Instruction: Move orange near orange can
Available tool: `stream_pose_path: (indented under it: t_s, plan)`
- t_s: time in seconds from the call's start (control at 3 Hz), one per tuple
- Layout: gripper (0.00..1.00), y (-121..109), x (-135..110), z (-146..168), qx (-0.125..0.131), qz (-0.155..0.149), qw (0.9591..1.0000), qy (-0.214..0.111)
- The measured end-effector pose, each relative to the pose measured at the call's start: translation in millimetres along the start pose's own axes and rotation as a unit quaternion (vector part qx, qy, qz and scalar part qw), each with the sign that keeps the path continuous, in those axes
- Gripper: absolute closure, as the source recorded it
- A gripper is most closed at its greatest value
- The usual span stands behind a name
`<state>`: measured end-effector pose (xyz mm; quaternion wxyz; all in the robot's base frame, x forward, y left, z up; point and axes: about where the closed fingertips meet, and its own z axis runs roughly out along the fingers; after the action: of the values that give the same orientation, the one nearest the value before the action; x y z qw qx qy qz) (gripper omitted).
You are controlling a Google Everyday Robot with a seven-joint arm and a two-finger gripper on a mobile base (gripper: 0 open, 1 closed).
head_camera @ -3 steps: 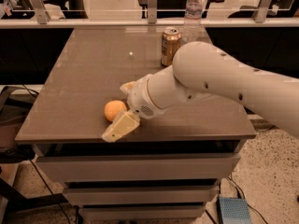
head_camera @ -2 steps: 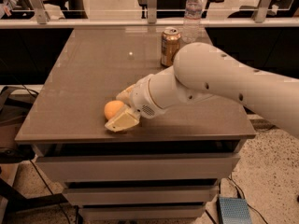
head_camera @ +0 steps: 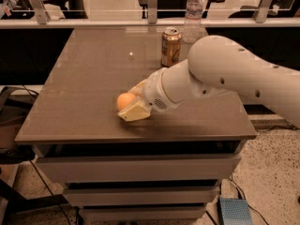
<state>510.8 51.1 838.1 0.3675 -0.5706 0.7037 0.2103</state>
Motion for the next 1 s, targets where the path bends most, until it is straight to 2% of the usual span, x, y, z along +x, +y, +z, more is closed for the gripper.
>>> stream_pose_path:
  t_s: [0.33,0.67,1.0]
  plan:
    - [1.00,-24.2,19.6,-35.8,0.039,0.017,0.9990,0.016]
    - [1.00,-24.2,19.6,-35.8,0.039,0.017,0.9990,0.016]
    - [1.00,-32.7,24.6,-38.3,0.052,0.013,0.9982,0.025]
